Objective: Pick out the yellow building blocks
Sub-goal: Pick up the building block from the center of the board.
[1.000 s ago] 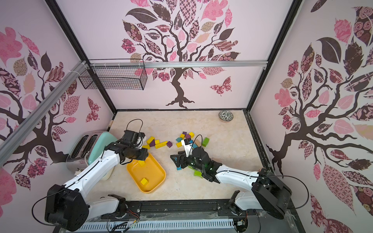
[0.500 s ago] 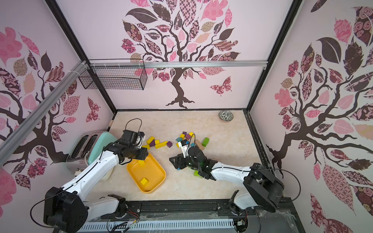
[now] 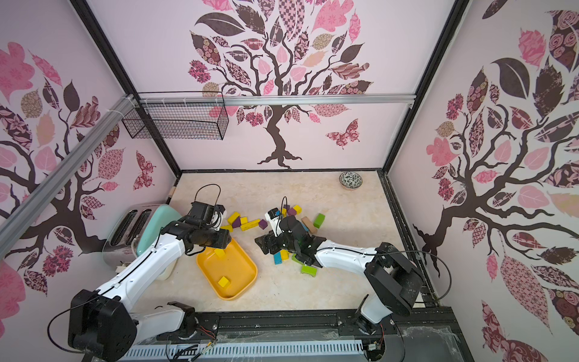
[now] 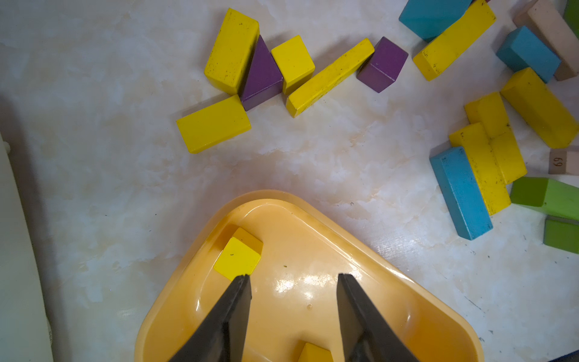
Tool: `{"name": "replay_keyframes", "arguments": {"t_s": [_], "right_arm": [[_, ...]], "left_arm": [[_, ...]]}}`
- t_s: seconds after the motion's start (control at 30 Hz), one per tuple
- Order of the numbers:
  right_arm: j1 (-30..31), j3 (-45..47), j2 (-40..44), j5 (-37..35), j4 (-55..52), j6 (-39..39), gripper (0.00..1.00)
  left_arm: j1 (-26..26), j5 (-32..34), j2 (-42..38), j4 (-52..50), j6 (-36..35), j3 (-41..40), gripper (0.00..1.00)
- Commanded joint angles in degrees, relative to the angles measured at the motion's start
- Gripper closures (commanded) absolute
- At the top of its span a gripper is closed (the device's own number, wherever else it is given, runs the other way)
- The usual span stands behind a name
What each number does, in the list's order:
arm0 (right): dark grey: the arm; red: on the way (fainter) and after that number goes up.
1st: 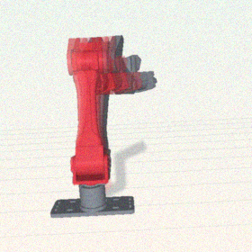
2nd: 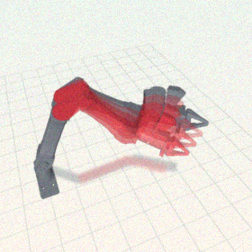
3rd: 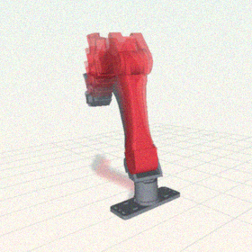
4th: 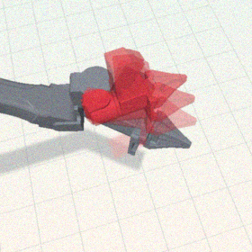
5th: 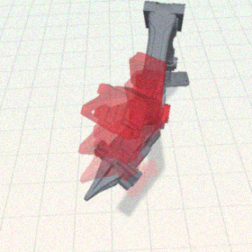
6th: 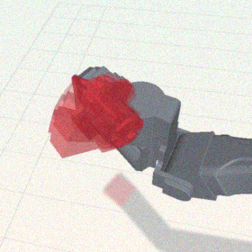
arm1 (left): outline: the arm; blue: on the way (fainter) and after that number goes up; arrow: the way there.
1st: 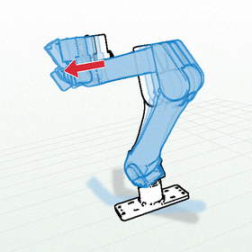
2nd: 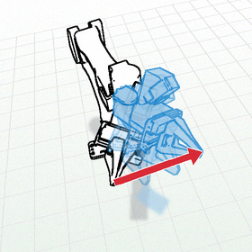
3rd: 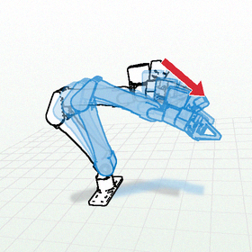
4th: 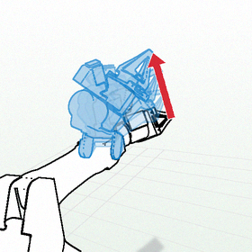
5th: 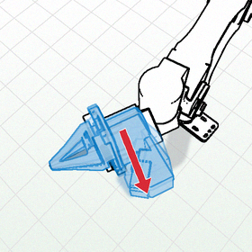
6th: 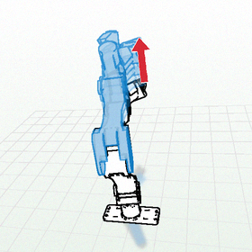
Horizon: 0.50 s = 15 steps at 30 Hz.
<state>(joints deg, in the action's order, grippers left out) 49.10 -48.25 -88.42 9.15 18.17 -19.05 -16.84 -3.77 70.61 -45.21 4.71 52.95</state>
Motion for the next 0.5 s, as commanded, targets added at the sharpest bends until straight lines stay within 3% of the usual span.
{"name": "replay_keyframes", "arguments": {"t_s": [0.0,0.27,0.47], "right_arm": [[0.12,-3.59,-2.57,-0.68,-0.60,4.34,0.23],[0.12,-14.54,-11.64,-2.23,-4.67,9.74,0.23],[-0.12,-21.92,-18.94,-2.73,-6.89,18.51,0.21]], "left_arm": [[0.32,-0.32,-1.23,0.71,0.55,1.17,0.49],[0.31,1.04,-3.46,0.84,0.61,0.93,0.47],[0.39,1.34,-5.83,1.76,0.98,0.55,0.45]]}}
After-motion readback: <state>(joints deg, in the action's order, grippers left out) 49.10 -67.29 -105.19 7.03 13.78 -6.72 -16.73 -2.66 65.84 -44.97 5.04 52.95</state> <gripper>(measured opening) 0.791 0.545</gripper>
